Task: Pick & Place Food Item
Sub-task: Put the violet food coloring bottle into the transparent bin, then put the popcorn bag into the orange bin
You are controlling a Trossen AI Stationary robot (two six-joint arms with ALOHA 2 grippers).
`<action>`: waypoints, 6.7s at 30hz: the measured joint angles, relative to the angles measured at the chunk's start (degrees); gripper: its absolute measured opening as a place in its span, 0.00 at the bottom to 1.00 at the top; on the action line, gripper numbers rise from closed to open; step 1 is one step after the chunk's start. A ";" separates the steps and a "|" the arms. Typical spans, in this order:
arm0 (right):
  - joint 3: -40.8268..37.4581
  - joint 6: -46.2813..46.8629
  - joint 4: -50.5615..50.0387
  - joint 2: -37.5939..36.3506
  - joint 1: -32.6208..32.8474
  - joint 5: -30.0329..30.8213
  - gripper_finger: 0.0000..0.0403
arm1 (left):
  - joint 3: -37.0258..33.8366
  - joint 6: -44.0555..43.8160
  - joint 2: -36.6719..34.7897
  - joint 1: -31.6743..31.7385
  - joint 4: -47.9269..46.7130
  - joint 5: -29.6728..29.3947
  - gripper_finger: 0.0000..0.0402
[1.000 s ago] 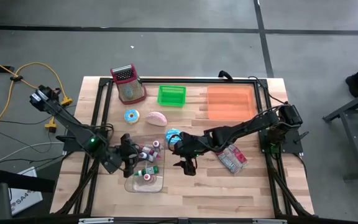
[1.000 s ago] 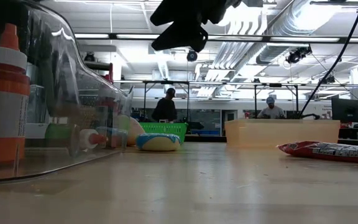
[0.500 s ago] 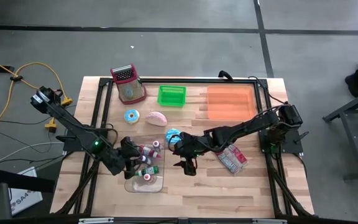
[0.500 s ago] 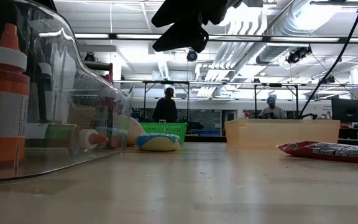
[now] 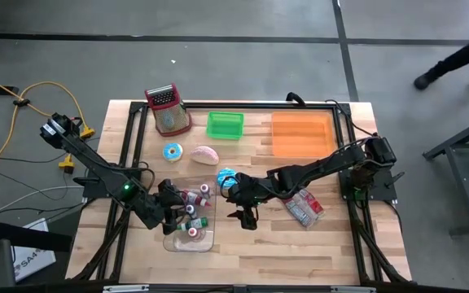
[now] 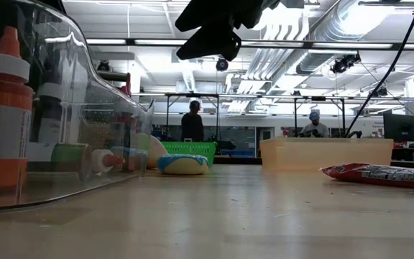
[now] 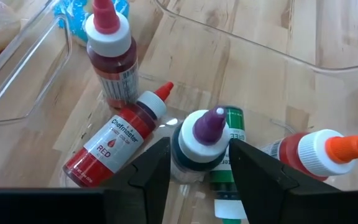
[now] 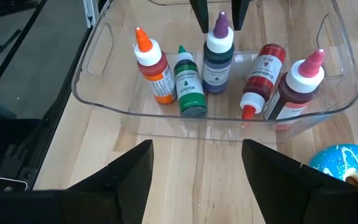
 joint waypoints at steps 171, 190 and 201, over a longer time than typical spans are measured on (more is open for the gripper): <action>-13.64 56.89 -37.17 5.00 4.33 16.58 0.58 | 0.06 41.26 -9.99 32.50 19.42 14.56 0.40; -13.92 56.83 -40.80 3.34 4.26 16.56 0.58 | 0.06 41.29 -9.99 31.91 19.45 14.51 0.40; -14.16 56.70 -42.05 0.87 3.98 18.33 0.58 | 0.06 41.29 -9.99 31.91 19.45 14.58 0.40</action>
